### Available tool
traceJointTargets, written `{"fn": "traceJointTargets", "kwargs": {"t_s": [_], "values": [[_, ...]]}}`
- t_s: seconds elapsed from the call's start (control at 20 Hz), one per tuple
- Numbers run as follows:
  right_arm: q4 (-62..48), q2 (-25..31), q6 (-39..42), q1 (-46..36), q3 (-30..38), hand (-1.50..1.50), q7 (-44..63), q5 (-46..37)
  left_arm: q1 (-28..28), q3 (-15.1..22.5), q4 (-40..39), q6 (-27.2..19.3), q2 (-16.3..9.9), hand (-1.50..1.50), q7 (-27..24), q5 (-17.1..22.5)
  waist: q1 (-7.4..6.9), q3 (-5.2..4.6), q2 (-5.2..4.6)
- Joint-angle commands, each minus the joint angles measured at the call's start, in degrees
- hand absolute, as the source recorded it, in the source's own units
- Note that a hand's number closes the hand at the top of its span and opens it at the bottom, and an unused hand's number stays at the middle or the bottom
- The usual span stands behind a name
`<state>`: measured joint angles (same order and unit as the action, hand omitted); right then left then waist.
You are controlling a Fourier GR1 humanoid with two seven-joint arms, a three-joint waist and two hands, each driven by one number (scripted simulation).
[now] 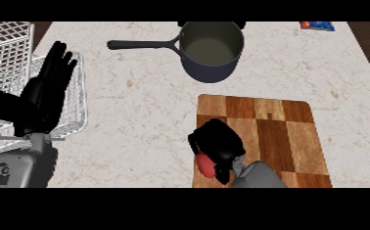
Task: Pick the bell pepper from the cutting board and place it in the pot
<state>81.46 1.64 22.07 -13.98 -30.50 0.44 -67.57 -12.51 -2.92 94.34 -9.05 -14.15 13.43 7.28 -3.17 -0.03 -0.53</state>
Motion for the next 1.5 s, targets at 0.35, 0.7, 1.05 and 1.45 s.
{"fn": "traceJointTargets", "kwargs": {"t_s": [0.35, 0.7, 1.05, 1.45], "values": [[10.8, -1.6, -24.7, -7.0, -2.7, 1.50, 28.3, 9.6, -1.1, 1.4, -1.3, 0.5, 1.1, 0.00, 0.2, 0.1, -1.89, 0.25, 0.82], [11.3, -1.6, -39.6, -18.4, -5.8, 1.50, 49.6, 4.8, -1.9, 2.4, -1.9, 1.0, 1.5, 0.00, 0.3, -0.2, -3.24, -0.13, 0.78], [1.3, -1.6, -46.0, -34.1, -8.6, 1.50, 70.2, 2.3, -2.4, 3.2, -2.1, 0.7, 2.3, 0.00, -0.2, -0.8, -4.35, -0.21, 0.17], [-10.8, -1.6, -53.7, -44.6, -4.7, 1.50, 71.8, 9.8, -5.4, 2.4, -4.7, 0.7, 1.8, 0.00, -1.8, -1.6, -3.76, -0.15, -0.81]]}}
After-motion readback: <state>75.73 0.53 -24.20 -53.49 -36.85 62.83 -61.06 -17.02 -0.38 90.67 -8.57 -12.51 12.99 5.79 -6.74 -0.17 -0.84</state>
